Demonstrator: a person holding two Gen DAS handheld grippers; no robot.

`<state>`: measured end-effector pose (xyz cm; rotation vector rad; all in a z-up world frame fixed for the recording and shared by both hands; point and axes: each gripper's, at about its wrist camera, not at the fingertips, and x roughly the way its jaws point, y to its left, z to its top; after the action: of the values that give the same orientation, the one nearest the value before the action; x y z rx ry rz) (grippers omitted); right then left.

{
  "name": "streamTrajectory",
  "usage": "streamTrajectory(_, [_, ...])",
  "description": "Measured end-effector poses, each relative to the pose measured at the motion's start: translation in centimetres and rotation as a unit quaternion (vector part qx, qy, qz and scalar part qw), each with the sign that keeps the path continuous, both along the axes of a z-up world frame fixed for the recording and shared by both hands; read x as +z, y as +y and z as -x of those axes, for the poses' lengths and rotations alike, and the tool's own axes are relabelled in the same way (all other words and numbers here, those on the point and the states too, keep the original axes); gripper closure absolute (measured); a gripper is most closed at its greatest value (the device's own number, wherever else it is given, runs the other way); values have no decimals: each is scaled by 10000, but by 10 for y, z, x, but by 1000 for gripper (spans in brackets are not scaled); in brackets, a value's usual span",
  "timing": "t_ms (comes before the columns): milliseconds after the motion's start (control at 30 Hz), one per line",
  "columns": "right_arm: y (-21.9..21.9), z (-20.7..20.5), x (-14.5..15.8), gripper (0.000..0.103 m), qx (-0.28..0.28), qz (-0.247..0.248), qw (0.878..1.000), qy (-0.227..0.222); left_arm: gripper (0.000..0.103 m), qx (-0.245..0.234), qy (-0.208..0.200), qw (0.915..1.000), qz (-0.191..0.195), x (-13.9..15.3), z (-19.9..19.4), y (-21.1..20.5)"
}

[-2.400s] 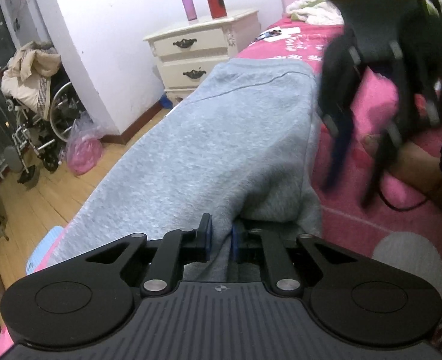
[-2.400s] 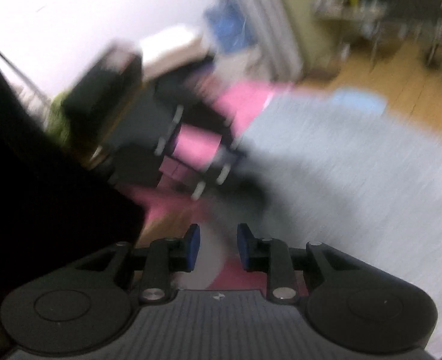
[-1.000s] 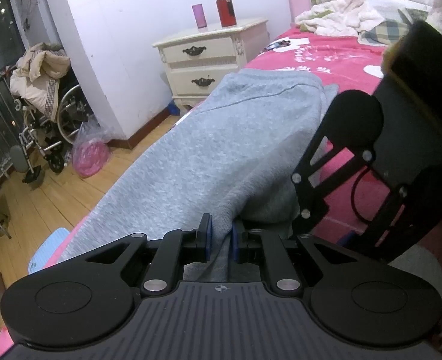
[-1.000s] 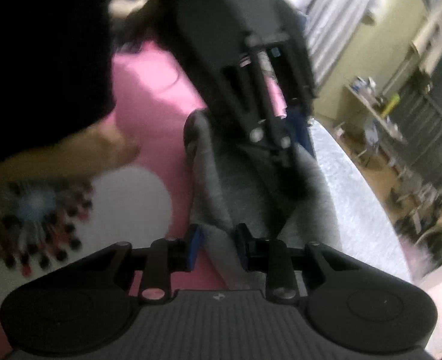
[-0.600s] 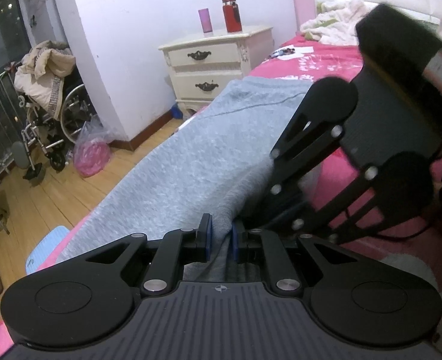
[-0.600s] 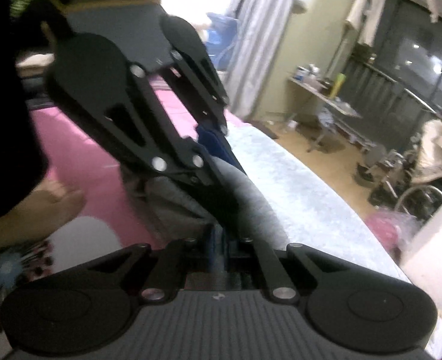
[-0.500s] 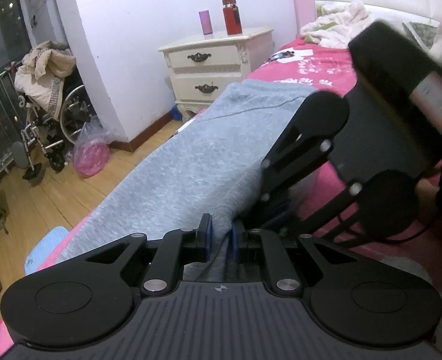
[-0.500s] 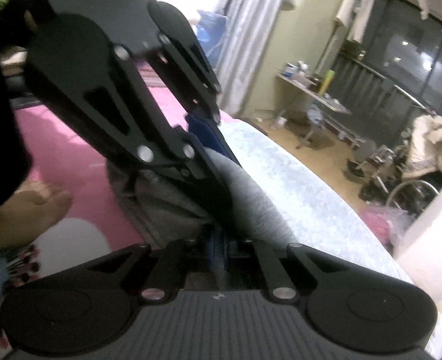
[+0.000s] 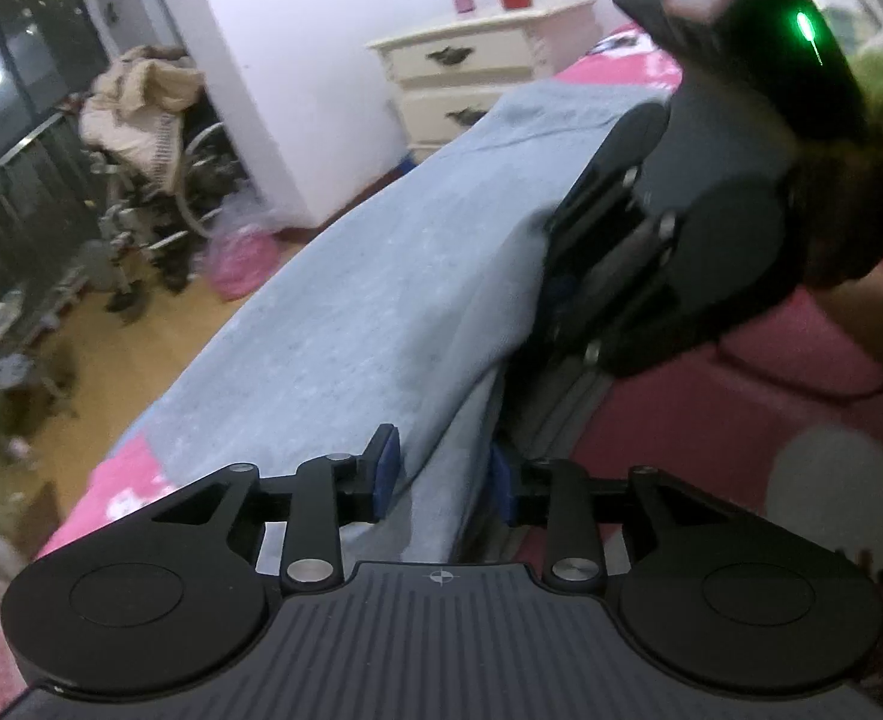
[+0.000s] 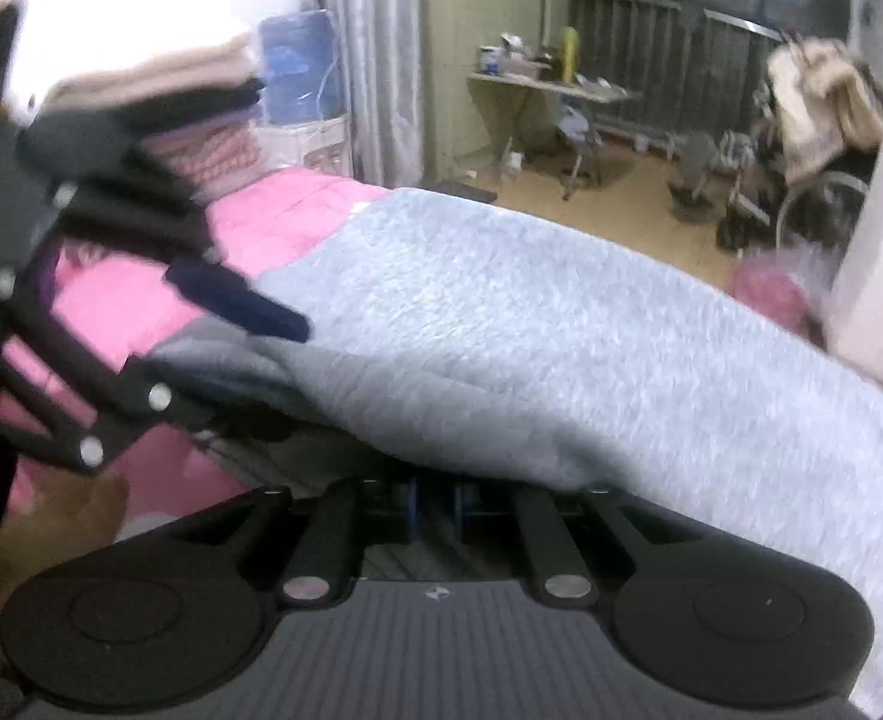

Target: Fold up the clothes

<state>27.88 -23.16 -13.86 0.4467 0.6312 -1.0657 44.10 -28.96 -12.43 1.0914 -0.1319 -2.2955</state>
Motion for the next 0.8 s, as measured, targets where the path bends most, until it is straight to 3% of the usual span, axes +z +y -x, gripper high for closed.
streamTrajectory(100, [-3,9,4,90,-93,-115,9996,-220,71,264,-192,9990,301,-6,0,3])
streamTrajectory(200, [-3,15,9,80,-135,-158,9993,-323,71,471,-333,9970,516,-11,1,5])
streamTrajectory(367, [19,23,19,65,70,-4,9998,-169,70,806,-227,9955,438,-7,0,2])
streamTrajectory(433, [29,30,23,64,119,49,9998,-148,70,890,-182,9950,413,-6,-2,1])
streamTrajectory(633, [47,51,36,65,267,188,9975,-630,70,1013,-148,9939,402,-5,-3,3])
streamTrajectory(800, [31,42,17,76,112,115,9989,-440,70,1035,-186,9936,410,-6,-3,4])
